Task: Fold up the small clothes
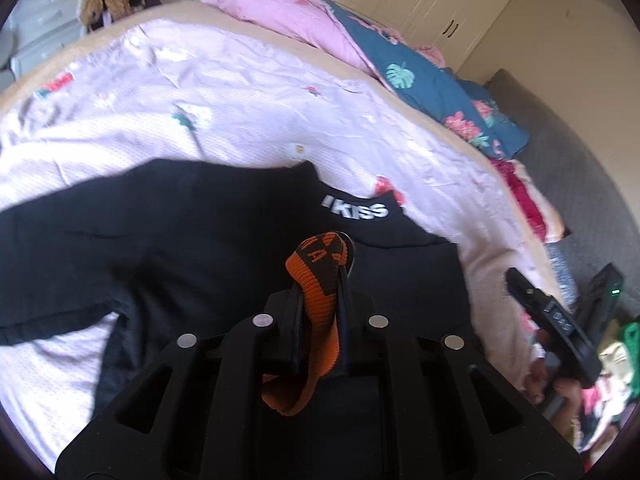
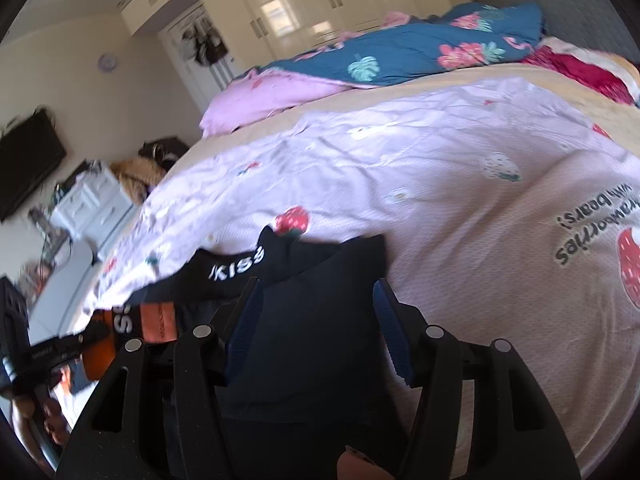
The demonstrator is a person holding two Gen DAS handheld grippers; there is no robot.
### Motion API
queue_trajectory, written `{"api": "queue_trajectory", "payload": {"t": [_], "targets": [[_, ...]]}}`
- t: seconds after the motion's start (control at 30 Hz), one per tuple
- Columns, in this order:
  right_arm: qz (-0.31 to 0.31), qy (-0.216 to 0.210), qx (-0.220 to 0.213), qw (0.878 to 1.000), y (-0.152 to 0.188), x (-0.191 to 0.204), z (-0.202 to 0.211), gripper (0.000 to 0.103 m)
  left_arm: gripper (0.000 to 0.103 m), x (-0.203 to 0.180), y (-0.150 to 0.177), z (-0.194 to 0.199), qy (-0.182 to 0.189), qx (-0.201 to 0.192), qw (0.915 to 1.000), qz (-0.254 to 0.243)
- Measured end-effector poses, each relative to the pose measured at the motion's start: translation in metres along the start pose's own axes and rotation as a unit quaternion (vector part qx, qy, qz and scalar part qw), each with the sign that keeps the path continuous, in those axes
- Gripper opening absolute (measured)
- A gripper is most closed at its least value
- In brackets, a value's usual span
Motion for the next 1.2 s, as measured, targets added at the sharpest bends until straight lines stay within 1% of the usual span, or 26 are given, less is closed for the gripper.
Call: {"api": "queue_trajectory", "payload": {"t": [0.03,0.1,0.17,0.23,0.3,0.4,0.53,0.6,0.73,0.8,0.87,0.93,1.03,1.13,1.2], "targets": [[0.009,-0.001,0.004,1.0,0.002,0.006,-0.002,0.065,0.008,0.002,0.0,0.001,-0.013,-0.006,0.9999,-0.004],[0.023,0.0,0.012,1.0,0.006,0.014,-0.006,0.069,0.01,0.006,0.0,0.002,-0.019,-0.011,0.9998,-0.003],[0.038,-0.001,0.022,0.999,0.011,0.023,-0.011,0.069,0.012,0.009,0.0,0.004,-0.03,-0.016,0.9994,-0.005],[0.05,-0.001,0.032,0.998,0.016,0.03,-0.016,0.07,0.013,0.012,0.001,0.008,-0.048,-0.031,0.9983,-0.009],[0.057,0.0,0.04,0.998,0.02,0.035,-0.019,0.07,0.013,0.012,0.002,0.012,-0.057,-0.039,0.9975,-0.017],[0.068,0.003,0.052,0.996,0.026,0.042,-0.025,0.07,0.013,0.008,0.004,0.011,-0.056,-0.037,0.9973,-0.028],[0.083,0.008,0.065,0.994,0.033,0.049,-0.029,0.071,0.013,0.003,0.013,-0.004,-0.057,-0.012,0.9974,-0.042],[0.091,0.011,0.07,0.993,0.036,0.052,-0.031,0.071,0.017,0.002,0.018,-0.014,-0.064,0.002,0.9967,-0.049],[0.1,0.019,0.079,0.992,0.042,0.055,-0.035,0.071,0.017,0.007,0.033,-0.033,-0.093,0.028,0.9932,-0.065],[0.102,0.022,0.084,0.991,0.044,0.055,-0.036,0.071,0.02,0.011,0.041,-0.042,-0.107,0.043,0.9908,-0.07],[0.106,0.029,0.088,0.99,0.048,0.055,-0.038,0.071,0.021,0.014,0.048,-0.048,-0.113,0.052,0.9893,-0.076],[0.11,0.037,0.094,0.989,0.052,0.054,-0.039,0.071,0.021,0.015,0.052,-0.05,-0.113,0.047,0.9889,-0.083],[0.113,0.076,0.118,0.984,0.059,0.047,-0.048,0.071,0.021,0.017,0.055,-0.049,-0.108,0.041,0.9895,-0.087],[0.101,0.108,0.143,0.979,0.065,0.035,-0.058,0.071,0.021,0.022,0.054,-0.047,-0.095,0.039,0.9917,-0.077],[0.087,0.104,0.148,0.98,0.066,0.029,-0.06,0.071,0.022,0.023,0.054,-0.044,-0.089,0.038,0.9926,-0.073]]}}
Point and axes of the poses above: each gripper's, at about its wrist camera, not at the fingertips, and z roughly against the way its jaws point, x to its left, y to its underside, the point moved 1 cm from there along -z, roughly the way its jaws point, and after that the axes turned 6 degrees about -y, right-handed, at the moved point
